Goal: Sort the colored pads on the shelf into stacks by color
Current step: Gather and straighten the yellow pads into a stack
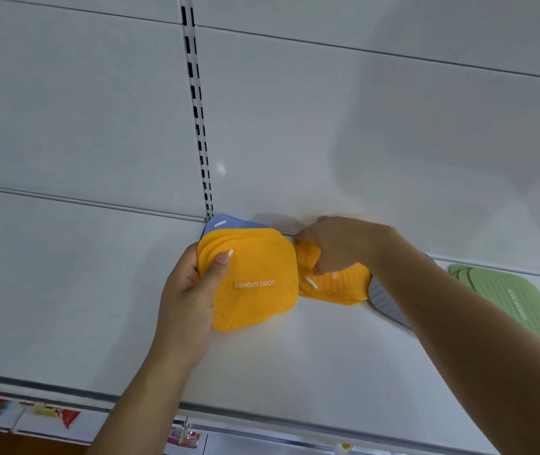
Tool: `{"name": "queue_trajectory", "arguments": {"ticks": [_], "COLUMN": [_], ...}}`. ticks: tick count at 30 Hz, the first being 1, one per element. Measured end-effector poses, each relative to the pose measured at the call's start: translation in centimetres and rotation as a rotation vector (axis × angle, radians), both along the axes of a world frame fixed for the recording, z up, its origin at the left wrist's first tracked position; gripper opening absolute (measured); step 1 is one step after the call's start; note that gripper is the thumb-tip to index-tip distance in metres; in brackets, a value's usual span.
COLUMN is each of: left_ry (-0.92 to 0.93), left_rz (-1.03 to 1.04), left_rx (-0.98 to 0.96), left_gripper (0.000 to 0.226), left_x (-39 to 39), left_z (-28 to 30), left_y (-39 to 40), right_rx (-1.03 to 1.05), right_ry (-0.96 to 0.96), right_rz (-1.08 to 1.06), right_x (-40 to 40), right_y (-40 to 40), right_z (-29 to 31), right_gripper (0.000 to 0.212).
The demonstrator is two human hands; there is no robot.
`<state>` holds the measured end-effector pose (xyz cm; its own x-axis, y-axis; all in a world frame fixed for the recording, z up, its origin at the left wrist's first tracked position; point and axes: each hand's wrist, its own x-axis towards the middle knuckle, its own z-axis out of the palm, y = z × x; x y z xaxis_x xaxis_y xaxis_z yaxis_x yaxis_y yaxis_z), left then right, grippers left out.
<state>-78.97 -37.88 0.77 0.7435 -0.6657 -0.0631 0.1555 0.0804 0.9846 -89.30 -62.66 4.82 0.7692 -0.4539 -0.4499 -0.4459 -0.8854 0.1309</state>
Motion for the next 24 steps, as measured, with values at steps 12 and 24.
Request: {"name": "queue_trajectory", "arguments": {"ticks": [12,24], "left_ry": [-0.002,0.000], "left_rz": [0.004,0.011], "left_rx": [0.017,0.012], "left_gripper": [0.039,0.030], "left_x": [0.1,0.4], "left_z": [0.0,-0.1], "left_y": [-0.1,-0.1], "right_rx": [-0.034,-0.127], "right_ry": [-0.082,-0.313], "right_rz": [0.089,0.250], "right_x": [-1.0,-3.0], "right_y": [-0.9,-0.4], "right_z": [0.9,-0.2], "right_gripper": [0.050,0.047]}}
